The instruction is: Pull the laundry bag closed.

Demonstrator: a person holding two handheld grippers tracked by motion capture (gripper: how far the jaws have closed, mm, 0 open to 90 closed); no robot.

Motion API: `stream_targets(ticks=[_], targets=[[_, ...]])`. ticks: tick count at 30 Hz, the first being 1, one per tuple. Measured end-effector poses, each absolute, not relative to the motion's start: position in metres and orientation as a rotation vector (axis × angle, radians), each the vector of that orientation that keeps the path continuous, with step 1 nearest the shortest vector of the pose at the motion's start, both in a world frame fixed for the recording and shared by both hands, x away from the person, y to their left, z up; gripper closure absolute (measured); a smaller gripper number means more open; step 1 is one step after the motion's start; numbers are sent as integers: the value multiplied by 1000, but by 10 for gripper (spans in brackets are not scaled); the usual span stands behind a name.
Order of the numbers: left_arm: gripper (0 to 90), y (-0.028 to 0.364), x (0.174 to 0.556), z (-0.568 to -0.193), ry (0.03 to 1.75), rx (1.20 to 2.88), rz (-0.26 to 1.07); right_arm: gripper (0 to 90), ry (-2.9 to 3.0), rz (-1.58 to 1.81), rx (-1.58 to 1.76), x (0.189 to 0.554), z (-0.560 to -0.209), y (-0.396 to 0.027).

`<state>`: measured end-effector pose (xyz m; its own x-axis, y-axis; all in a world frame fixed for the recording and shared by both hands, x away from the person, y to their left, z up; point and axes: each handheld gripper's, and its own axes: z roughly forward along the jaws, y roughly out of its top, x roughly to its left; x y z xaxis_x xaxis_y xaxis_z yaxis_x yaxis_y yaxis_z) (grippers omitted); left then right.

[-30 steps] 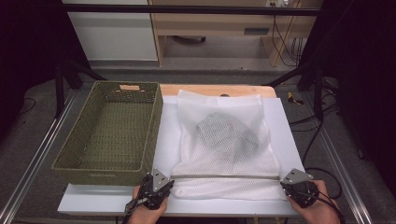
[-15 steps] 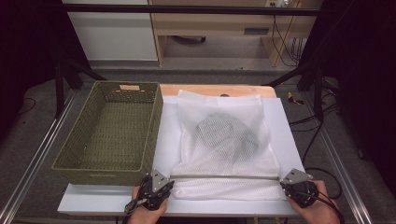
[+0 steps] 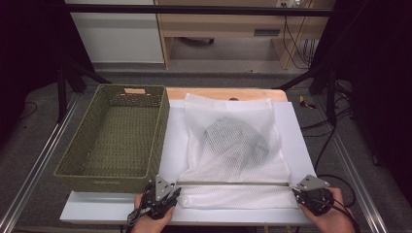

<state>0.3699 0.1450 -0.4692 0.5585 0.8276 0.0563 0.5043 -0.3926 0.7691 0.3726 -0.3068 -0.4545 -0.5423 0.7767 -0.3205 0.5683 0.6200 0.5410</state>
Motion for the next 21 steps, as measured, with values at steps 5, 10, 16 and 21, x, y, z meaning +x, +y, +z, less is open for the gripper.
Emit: stream_targets(ticks=[5,10,16,21], targets=[[645,145,368,-466,1053,2049,560,640,2264,521,1079,373,-453,-310],[582,143,367,-464,1026,2024,551,527,2204,501,1112,374,-452,-314],[521,140,365,-460,983,2000,538,366,2116,529,1139,375,-450,-316],[477,138,363,-457,951,1970,525,229,2055,552,1144,376,-448,-313]])
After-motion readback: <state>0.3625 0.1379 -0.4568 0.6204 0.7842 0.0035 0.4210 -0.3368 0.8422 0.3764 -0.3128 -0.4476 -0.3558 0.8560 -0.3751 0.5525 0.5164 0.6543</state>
